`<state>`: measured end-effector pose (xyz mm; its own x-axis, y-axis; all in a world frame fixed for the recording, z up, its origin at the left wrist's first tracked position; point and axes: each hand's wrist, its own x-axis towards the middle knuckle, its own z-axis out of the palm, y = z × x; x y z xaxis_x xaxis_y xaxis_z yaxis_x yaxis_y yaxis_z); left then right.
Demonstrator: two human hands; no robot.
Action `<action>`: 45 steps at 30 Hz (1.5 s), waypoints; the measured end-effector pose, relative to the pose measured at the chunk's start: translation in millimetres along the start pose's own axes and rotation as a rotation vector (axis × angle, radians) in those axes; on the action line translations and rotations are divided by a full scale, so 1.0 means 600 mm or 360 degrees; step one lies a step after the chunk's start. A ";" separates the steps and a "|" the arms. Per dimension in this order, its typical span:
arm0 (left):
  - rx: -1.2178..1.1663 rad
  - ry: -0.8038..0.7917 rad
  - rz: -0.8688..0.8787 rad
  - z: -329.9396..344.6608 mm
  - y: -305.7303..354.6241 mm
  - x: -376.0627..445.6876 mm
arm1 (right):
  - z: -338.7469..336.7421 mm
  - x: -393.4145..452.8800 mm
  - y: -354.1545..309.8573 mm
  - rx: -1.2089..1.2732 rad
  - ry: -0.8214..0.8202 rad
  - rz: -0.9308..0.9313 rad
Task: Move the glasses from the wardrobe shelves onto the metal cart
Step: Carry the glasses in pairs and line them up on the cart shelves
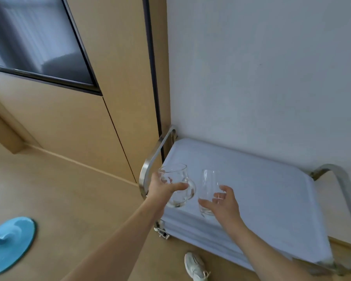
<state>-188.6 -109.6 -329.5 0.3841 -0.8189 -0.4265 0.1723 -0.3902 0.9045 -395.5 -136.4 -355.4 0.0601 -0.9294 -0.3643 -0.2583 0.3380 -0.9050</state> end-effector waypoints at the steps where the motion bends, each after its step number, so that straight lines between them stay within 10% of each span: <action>1: 0.0039 0.0020 0.0016 0.008 0.003 0.018 | -0.001 0.020 0.001 0.0006 0.0010 0.0009; 23: 0.0794 0.0282 0.0118 0.155 0.061 0.423 | -0.025 0.406 -0.014 0.0111 0.0051 0.0193; 45: 0.0788 0.0244 0.0129 0.162 0.028 0.557 | 0.011 0.433 0.050 0.0122 0.0043 0.0161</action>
<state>-145.4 -430.6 -457.7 0.5132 -0.7982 -0.3154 -0.2988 -0.5107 0.8062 -381.1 -366.8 -478.7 0.0112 -0.8933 -0.4493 -0.1869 0.4395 -0.8786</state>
